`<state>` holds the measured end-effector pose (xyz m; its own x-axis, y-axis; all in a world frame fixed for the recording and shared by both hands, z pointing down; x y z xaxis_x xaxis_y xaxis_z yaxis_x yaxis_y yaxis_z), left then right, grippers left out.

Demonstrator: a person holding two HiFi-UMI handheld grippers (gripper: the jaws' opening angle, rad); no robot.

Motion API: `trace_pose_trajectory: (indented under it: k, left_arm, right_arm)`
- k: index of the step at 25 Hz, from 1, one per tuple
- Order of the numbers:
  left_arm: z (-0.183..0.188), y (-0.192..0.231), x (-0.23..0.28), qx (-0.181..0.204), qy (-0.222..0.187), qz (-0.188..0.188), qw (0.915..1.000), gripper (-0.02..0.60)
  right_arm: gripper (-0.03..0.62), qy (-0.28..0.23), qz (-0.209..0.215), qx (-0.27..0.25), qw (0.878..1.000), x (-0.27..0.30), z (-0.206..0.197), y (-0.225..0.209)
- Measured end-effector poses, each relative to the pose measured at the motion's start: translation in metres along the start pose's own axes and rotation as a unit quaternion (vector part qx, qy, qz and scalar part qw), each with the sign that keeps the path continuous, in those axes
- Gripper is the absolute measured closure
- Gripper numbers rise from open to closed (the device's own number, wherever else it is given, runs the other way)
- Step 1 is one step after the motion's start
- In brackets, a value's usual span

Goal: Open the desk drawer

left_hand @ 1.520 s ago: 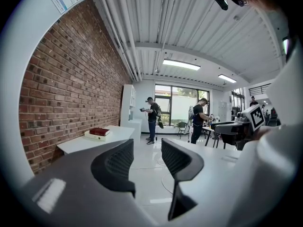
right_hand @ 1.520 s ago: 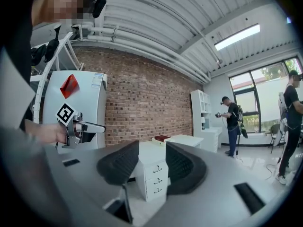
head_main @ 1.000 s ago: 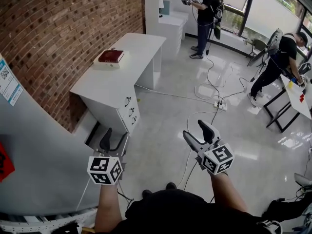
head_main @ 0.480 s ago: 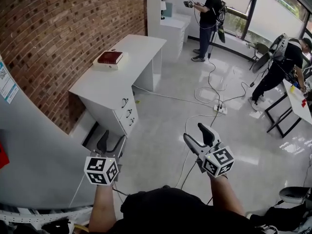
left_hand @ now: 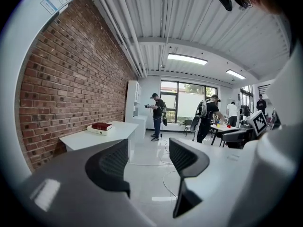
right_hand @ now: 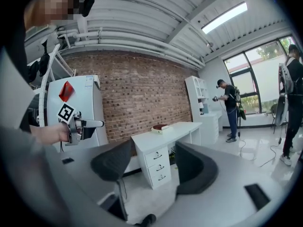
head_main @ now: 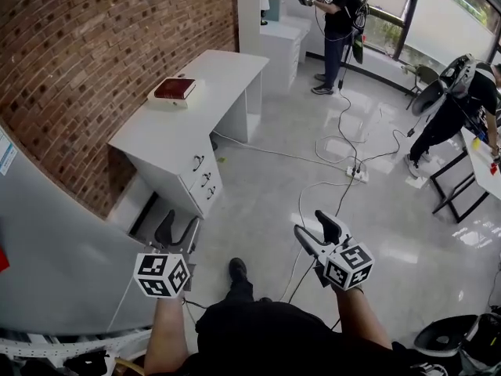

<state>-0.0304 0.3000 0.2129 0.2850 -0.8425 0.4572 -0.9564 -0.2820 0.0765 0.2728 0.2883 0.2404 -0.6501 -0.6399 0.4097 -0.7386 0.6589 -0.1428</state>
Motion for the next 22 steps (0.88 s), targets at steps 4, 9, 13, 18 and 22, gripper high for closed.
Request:
trace_pose_trajectory:
  k: [4,9,13,18,22]
  left_arm:
    - [0.004,0.014,0.030,-0.006,0.001,-0.003,1.0000,0.307]
    - [0.013,0.031,0.091,-0.025,0.016,-0.037,0.9989,0.307]
    - [0.036,0.046,0.137,-0.016,0.022,-0.059,0.9979,0.308]
    - [0.060,0.059,0.185,-0.013,0.033,-0.090,0.9953,0.308]
    - [0.067,0.071,0.214,0.004,0.053,-0.113,0.9922,0.308]
  right_arm:
    - [0.316,0.013,0.021,-0.013,1.000,0.032,0.009,-0.002]
    - [0.316,0.030,0.012,-0.012,0.999,0.066,0.025,-0.027]
    - [0.316,0.039,0.000,-0.009,0.999,0.091,0.039,-0.051]
    - [0.316,0.048,-0.014,0.010,0.999,0.122,0.051,-0.077]
    - [0.316,0.053,-0.020,0.015,0.998,0.150,0.063,-0.089]
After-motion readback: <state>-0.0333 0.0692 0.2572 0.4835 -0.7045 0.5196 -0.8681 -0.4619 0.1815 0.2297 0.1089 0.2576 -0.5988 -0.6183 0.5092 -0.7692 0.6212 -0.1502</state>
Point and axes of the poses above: the fingertips, and each gripper's own axes: x forward along the fingers, y to its left, z out of its top, the point moved 2 cm from there along -x, backward along the fingers, and after that the axes turned 14 degrees about y, right-handed, at the moved point
